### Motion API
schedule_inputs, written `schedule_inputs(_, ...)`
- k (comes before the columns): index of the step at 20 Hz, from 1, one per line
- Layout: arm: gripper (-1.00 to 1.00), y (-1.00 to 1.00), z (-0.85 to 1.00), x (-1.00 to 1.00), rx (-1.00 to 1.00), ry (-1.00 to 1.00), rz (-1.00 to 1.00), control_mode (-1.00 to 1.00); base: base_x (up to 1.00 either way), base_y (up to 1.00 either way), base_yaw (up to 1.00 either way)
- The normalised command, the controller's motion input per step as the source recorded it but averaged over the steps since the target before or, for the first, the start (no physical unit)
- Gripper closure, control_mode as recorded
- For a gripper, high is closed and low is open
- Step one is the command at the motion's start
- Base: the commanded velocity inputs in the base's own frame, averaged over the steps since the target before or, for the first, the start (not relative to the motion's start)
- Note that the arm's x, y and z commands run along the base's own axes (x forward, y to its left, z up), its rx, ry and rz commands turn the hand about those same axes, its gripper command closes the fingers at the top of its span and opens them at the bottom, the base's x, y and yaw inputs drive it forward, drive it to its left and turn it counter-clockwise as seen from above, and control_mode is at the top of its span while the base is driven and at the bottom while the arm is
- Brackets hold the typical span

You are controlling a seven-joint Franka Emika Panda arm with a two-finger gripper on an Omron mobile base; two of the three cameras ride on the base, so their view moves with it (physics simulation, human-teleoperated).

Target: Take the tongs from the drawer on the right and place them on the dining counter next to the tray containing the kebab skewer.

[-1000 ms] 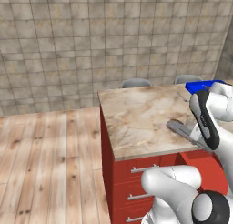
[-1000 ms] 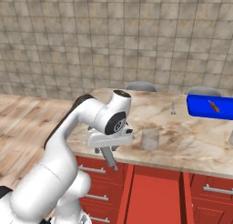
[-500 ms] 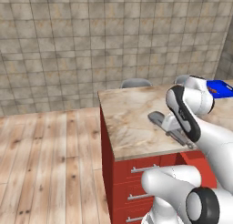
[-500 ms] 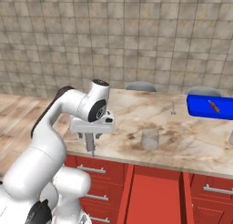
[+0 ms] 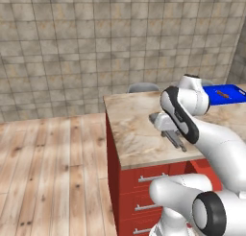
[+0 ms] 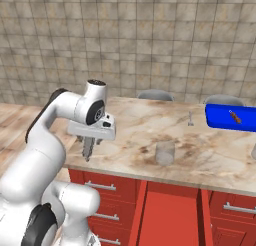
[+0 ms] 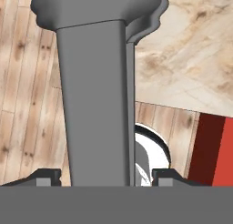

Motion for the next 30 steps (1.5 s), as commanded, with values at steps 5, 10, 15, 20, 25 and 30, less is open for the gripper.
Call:
schedule_inputs(5,1.0,0.15,0.06,0.04,-0.09,-0.07,-0.1,-1.0,0.0,0.0,0.0)
schedule_inputs(10,1.0,0.09,0.26,0.0,-0.07,-0.06,-0.06,-1.0,0.0,0.0,0.0)
schedule_inputs(15,1.0,0.09,0.23,0.0,-0.06,-0.1,-0.05,-1.0,0.0,0.0,0.0)
schedule_inputs(20,1.0,0.11,0.15,0.0,-0.08,-0.2,-0.04,-1.0,0.0,0.0,0.0)
schedule_inputs(25,1.0,0.0,0.16,0.0,-0.04,-0.19,-0.03,-1.0,0.0,0.0,0.0)
schedule_inputs(30,1.0,0.0,0.18,0.0,0.0,-0.07,0.0,-1.0,0.0,0.0,0.0)
